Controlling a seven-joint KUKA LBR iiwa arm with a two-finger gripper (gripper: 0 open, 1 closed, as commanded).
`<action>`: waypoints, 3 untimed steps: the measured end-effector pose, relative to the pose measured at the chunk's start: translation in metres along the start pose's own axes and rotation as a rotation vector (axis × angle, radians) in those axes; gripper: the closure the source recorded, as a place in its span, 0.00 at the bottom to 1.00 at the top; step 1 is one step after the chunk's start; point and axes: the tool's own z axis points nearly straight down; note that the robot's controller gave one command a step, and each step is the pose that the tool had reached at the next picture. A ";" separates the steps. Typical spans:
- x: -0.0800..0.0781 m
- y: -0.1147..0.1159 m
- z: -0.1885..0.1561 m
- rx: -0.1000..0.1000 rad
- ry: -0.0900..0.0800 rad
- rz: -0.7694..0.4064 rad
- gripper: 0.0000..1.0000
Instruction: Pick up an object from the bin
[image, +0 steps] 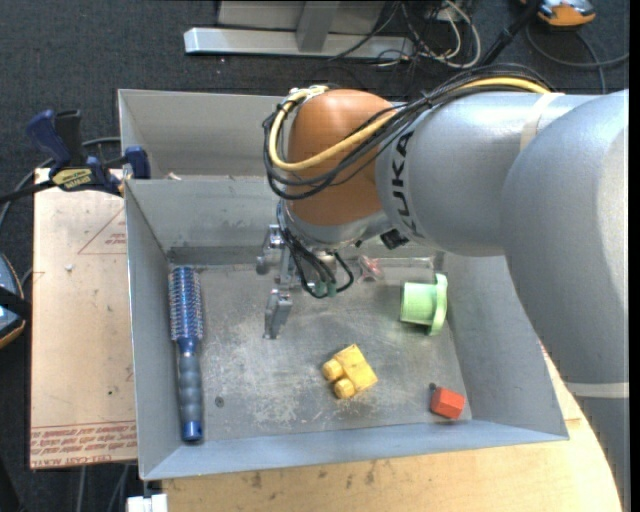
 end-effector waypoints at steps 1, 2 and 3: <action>-0.028 -0.070 0.014 0.002 -0.010 0.042 0.00; -0.050 -0.078 0.074 -0.007 -0.013 0.162 0.00; -0.051 -0.079 0.076 -0.020 -0.007 0.260 0.00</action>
Offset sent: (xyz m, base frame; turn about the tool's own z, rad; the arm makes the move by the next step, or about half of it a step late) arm 0.0266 -0.0649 -0.0130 0.0342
